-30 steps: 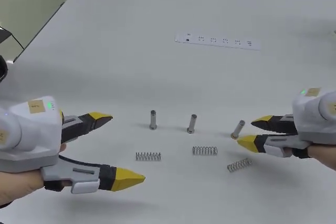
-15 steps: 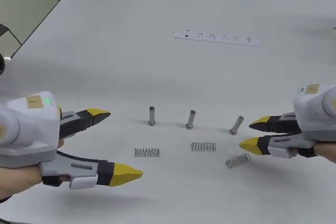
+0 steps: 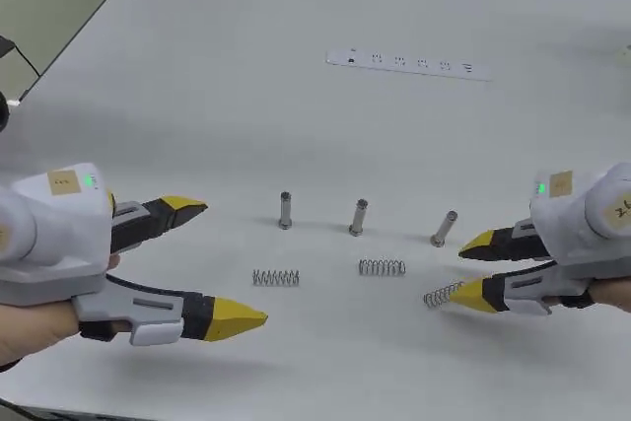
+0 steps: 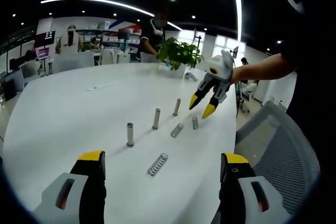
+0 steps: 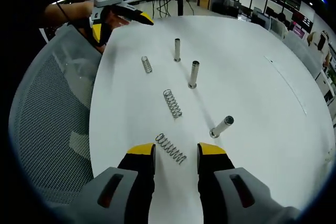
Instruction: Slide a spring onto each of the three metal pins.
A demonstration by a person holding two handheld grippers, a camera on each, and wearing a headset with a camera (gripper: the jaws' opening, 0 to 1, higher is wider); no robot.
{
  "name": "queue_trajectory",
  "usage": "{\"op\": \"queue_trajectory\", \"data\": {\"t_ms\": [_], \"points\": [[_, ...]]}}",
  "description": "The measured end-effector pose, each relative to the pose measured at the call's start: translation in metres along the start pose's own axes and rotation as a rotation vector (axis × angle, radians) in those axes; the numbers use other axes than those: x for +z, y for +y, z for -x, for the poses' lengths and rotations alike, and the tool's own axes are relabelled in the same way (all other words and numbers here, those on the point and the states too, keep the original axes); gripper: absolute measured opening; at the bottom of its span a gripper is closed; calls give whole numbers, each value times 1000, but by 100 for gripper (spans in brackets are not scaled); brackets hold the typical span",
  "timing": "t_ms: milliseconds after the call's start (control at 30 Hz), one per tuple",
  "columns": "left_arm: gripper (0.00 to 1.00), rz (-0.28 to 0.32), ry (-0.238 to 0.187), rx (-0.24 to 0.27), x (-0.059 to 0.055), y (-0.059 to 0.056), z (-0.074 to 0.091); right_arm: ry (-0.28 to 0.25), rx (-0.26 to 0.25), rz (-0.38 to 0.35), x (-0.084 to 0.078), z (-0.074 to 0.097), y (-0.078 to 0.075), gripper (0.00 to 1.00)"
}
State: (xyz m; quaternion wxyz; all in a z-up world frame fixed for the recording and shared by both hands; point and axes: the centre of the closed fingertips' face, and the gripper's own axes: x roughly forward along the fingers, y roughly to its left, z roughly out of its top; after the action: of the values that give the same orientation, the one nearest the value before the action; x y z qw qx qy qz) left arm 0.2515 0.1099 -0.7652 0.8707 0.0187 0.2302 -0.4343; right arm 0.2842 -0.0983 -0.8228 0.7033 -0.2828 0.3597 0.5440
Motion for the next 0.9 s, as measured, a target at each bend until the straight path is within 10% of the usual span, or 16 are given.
{"op": "queue_trajectory", "data": {"t_ms": [900], "points": [[87,1,2,7,-2,1,3,117,49,109,-19,-22,8,21]]}}
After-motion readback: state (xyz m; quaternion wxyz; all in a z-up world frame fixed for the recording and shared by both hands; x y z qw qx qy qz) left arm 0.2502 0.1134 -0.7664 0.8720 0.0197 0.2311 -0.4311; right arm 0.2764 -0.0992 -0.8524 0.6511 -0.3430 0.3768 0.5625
